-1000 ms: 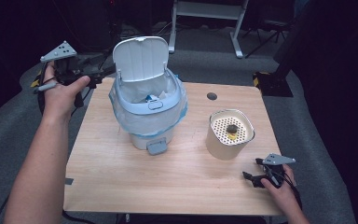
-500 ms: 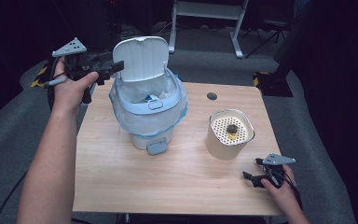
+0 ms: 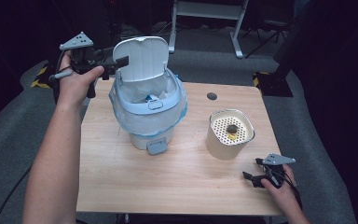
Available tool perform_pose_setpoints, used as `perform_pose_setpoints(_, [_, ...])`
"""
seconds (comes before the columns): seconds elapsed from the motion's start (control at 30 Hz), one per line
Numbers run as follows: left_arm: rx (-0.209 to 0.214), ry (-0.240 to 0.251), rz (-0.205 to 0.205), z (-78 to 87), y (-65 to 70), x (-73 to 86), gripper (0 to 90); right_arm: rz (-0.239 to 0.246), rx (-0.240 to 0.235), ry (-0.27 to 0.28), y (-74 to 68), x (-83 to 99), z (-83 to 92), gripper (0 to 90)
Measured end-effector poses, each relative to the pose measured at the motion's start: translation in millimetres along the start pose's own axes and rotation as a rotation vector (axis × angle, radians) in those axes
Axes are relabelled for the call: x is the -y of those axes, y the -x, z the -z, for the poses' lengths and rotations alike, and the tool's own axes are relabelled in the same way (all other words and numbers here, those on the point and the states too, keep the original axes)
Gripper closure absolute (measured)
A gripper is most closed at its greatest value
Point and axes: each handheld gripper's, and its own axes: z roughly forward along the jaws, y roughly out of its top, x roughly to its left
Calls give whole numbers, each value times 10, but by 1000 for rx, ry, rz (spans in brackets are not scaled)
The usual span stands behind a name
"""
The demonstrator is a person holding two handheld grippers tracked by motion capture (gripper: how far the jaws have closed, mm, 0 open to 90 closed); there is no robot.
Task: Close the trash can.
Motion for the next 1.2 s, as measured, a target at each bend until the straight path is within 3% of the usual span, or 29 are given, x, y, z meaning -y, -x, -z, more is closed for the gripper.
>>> perform_pose_setpoints(0.1, [8, -9, -7, 16, 17, -4, 337, 0, 0, 0, 0, 0, 0, 125])
perform_pose_setpoints(0.3, [79, -17, 0, 118, 66, 22, 404, 0, 0, 0, 0, 0, 0, 125])
perform_pose_setpoints(0.43, [100, -48, -22, 133, 166, 12, 384, 0, -1, 1, 0, 0, -1, 125])
perform_pose_setpoints(0.83, [239, -100, -68, 11, 511, 79, 402, 0, 0, 0, 0, 0, 0, 125])
perform_pose_setpoints(0.97, [282, -130, -57, -96, 600, 134, 372, 0, -1, 1, 0, 0, -1, 125])
perform_pose_setpoints(1.07, [318, -157, -15, -161, 624, 178, 382, 1, 1, 0, 0, 0, 0, 125])
perform_pose_setpoints(1.2, [329, -218, 29, -229, 627, 225, 395, 0, 0, 0, 0, 0, 0, 125])
